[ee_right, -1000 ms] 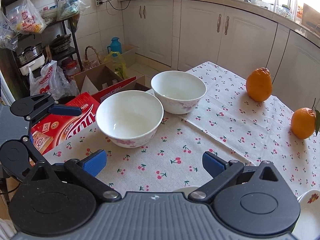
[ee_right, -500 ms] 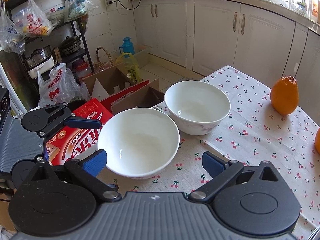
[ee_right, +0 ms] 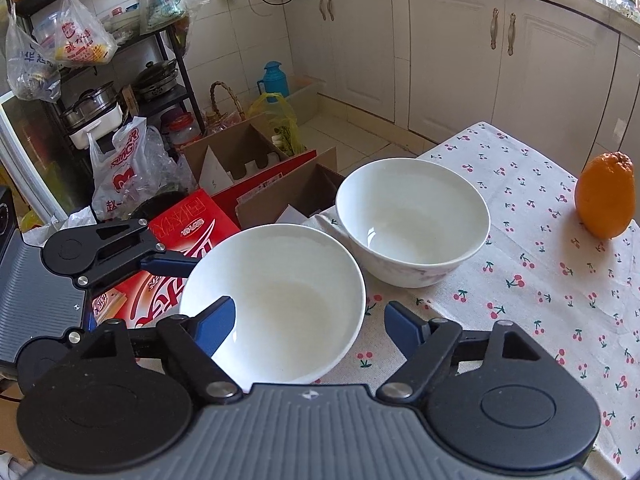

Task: Organize plates and bowls
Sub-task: 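Close the right gripper on that bowl's rim, then lift the bowl with the right gripper toward the placed bowl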

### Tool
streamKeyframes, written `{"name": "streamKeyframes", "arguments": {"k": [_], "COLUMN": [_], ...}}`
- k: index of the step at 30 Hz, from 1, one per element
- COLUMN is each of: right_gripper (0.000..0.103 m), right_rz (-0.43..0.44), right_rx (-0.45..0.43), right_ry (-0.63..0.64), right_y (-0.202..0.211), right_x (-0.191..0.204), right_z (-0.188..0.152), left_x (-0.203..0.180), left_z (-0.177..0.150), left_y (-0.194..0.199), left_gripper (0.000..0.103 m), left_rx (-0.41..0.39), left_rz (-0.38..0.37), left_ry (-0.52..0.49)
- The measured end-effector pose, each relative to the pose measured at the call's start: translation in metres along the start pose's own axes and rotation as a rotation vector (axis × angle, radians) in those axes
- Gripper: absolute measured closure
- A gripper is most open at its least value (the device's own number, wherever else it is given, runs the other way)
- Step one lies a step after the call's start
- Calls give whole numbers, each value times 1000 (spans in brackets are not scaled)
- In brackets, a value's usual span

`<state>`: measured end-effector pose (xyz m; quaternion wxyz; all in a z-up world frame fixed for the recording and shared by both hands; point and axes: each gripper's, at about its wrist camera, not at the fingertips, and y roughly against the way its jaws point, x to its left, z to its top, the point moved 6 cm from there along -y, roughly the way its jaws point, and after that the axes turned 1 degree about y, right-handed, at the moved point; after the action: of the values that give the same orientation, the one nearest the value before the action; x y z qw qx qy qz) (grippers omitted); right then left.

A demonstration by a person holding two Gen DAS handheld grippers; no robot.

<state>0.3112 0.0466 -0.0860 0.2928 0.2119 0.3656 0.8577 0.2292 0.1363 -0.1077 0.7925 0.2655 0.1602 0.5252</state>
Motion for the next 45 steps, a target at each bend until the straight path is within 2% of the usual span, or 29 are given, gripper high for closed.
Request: {"name": "streamKeyframes", "arguments": {"k": [7, 13, 26, 38, 45], "right_gripper": [33, 34, 34, 33, 33], "right_rz": [26, 56, 53, 42, 21], "right_rx": [18, 17, 6, -24, -62], "right_ry": [-7, -18, -20, -4, 8], "right_y": [-8, -10, -1, 40, 77], "right_x": [-3, -3, 0, 7, 11], "right_z": [2, 4, 0, -15, -30], "left_x": [1, 1, -4, -34, -60], "left_z": [2, 2, 5, 18, 26], "left_y": [-1, -2, 1, 23, 39], "left_gripper": [19, 19, 21, 21, 21], "left_rx": [1, -1, 11, 11, -6], "left_rz": [-8, -14, -14, -21, -36], "left_ry": [-7, -5, -26, -75, -101]}}
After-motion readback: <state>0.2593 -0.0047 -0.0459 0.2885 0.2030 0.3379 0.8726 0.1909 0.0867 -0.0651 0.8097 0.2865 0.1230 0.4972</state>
